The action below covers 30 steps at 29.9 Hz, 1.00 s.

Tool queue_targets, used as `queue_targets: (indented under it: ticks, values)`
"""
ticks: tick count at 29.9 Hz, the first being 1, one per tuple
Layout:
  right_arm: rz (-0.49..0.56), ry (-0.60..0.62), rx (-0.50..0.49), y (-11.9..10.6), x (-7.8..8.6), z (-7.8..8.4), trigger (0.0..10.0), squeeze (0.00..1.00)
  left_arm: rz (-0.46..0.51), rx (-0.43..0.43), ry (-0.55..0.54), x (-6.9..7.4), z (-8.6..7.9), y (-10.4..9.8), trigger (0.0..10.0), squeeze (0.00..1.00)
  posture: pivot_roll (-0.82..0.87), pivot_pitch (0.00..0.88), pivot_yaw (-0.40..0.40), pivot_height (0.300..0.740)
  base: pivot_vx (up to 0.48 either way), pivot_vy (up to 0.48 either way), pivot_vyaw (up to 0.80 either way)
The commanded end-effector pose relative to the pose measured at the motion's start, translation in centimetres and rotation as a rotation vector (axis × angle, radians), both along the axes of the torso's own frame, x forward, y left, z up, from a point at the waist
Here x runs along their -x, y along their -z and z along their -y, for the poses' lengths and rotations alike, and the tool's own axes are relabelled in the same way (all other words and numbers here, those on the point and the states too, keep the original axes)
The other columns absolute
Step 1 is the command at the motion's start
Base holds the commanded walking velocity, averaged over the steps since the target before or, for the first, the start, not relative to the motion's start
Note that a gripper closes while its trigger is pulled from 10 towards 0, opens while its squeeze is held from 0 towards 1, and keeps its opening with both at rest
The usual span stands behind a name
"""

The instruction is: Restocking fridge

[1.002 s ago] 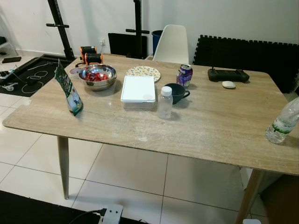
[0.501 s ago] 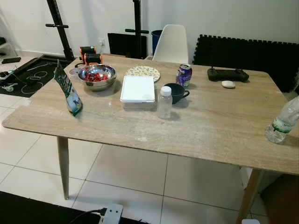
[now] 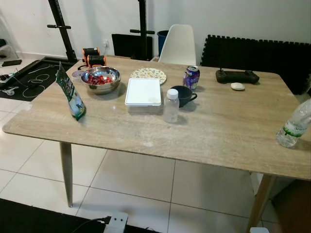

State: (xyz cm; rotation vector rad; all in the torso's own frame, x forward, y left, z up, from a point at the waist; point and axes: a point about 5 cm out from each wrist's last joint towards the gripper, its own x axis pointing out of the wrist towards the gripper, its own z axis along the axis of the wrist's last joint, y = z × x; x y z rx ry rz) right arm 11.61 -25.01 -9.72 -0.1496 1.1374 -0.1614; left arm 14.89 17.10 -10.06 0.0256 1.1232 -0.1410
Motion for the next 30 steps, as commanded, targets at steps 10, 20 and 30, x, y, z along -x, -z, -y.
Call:
queue_targets:
  ticks: [10, 20, 30]
  values:
    - [0.022, 0.024, 0.01, -0.4, -1.2, 0.3, 10.0, 0.0, 0.003, -0.005, -0.02, -0.6, -0.2, -0.2, 10.0, 0.0, -0.05, 0.0, -0.041, 0.74, -0.305, 0.0, 0.0]
    - [-0.001, 0.022, -0.001, -0.2, -0.8, 0.0, 10.0, 0.0, -0.008, -0.01, -0.015, -0.1, -0.3, -0.1, 10.0, 0.0, -0.05, 0.0, -0.031, 0.74, -0.322, 0.0, -0.32]
    - [-0.007, 0.023, -0.006, -0.1, -0.7, -0.1, 10.0, 0.0, -0.013, -0.013, -0.013, 0.0, -0.4, 0.0, 10.0, 0.0, -0.05, 0.0, -0.03, 0.74, -0.322, 0.0, -0.8]
